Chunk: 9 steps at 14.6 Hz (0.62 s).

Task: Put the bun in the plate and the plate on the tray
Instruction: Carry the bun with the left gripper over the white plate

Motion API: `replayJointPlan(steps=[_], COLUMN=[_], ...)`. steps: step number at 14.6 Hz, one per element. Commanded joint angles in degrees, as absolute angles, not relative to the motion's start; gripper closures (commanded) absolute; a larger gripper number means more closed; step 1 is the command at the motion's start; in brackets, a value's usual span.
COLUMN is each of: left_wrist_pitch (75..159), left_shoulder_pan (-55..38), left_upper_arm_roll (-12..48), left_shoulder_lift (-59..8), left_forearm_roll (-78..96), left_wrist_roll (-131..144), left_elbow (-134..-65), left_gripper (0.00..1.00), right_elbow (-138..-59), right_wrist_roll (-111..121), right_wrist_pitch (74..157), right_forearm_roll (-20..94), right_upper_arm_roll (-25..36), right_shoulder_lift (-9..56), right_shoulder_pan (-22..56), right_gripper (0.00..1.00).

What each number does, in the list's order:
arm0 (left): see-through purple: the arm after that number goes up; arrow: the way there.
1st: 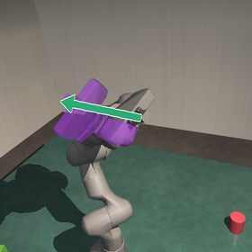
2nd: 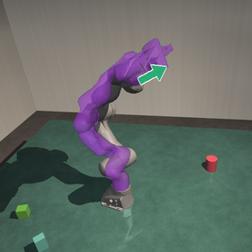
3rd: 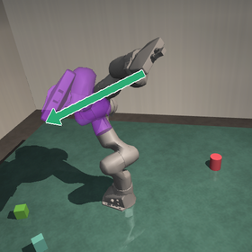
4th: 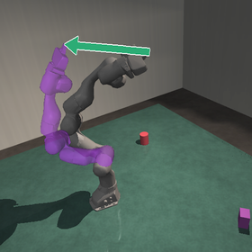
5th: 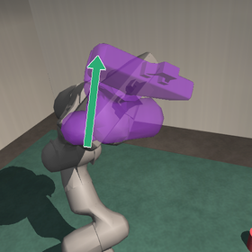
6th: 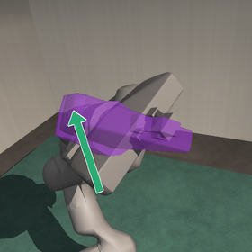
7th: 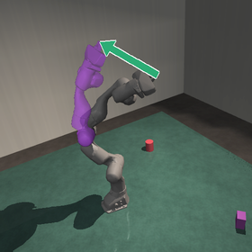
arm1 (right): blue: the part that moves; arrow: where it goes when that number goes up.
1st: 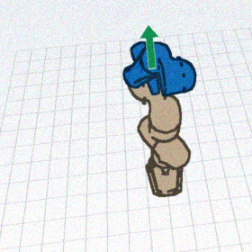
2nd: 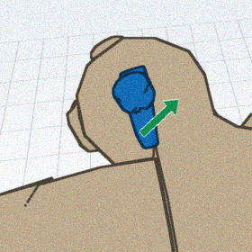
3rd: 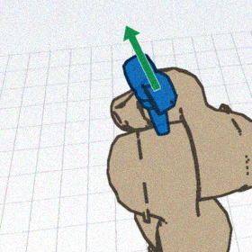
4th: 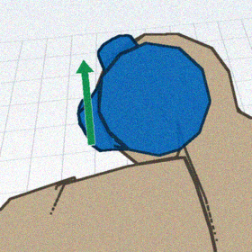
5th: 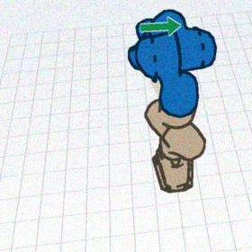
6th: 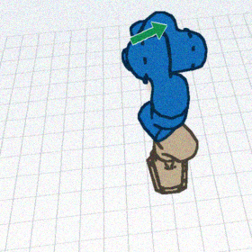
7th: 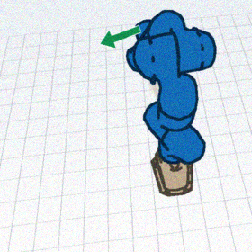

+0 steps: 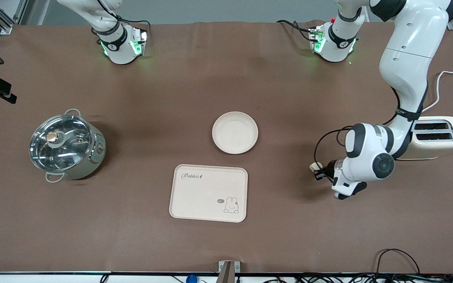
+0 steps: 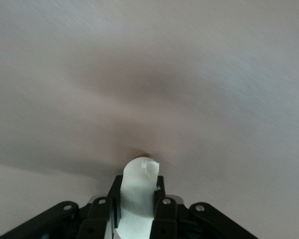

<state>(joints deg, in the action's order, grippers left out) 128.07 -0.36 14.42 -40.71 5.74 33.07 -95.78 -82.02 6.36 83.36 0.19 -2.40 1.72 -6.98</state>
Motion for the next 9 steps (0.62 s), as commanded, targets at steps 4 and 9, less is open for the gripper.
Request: replayJointPlan(steps=[4, 9], left_wrist_pitch=[127.62, 129.45], left_shoulder_pan=[-3.41, -15.19], left_upper_arm_roll=[26.45, 26.46], left_shoulder_lift=[-38.06, -38.76], left_forearm_roll=[5.54, 4.13], left_wrist_roll=[52.97, 65.9], left_elbow=[-95.71, -95.45], left_gripper=[0.71, 0.68], right_elbow=[-83.14, -82.88], right_wrist_roll=[6.77, 6.68], right_wrist_pitch=[83.41, 83.41], right_forearm_roll=[0.18, 0.26], right_upper_arm_roll=[-2.64, -2.37], right_shoulder_lift=[0.62, 1.05], right_shoulder_pan=[-7.47, -7.91], right_gripper=[0.0, 0.0])
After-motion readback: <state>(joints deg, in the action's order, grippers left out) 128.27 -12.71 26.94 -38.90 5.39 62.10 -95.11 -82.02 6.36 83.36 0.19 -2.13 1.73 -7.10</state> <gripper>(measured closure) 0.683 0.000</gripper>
